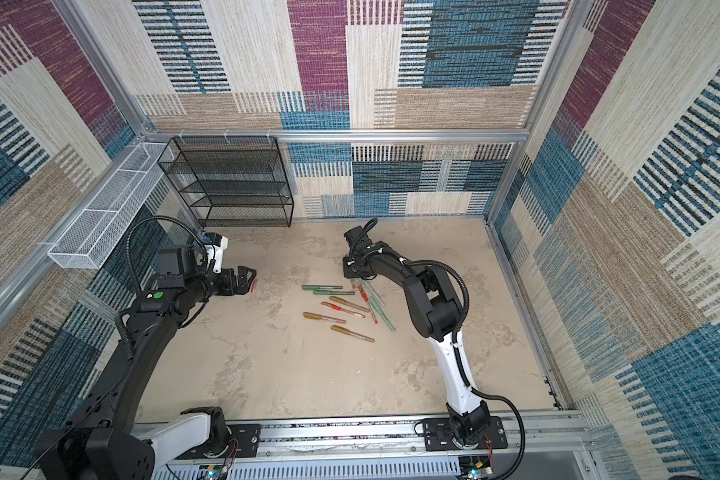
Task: Open the pen caps
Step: 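Close the right gripper on the second red pen and lift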
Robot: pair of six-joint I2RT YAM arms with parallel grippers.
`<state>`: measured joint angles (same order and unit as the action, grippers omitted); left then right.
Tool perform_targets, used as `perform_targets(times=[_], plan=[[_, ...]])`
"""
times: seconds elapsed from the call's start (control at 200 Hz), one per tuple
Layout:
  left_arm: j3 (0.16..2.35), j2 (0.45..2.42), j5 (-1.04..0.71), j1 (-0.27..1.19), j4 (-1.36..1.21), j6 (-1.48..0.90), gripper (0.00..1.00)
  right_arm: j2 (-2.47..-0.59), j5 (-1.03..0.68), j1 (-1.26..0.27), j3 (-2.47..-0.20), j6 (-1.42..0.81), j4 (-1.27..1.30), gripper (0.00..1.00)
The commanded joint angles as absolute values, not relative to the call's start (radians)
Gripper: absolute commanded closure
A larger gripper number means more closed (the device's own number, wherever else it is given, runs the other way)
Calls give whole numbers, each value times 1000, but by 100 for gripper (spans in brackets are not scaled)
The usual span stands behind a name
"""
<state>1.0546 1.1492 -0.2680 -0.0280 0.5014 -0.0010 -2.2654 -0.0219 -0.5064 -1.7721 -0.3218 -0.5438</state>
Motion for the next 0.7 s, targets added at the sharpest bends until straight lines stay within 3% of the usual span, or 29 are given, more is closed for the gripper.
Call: perform_targets(times=[0.0,0.321,0.541,0.691], plan=[[1057,1142,-276,-28,491,-12,1,-2268,9,-512,-1769,-313,-534,67],[1044,1141,-270,-29,476,-9,1,-2341,32,-525,-1808,-300,-553,76],[1046,1141,-279,-29,478,-15,1,-2344,22,-528,-1814,-300,-544,90],[1058,1141,-309,-29,489,-33,0,-2312,2,-528,-1836,-318,-545,92]])
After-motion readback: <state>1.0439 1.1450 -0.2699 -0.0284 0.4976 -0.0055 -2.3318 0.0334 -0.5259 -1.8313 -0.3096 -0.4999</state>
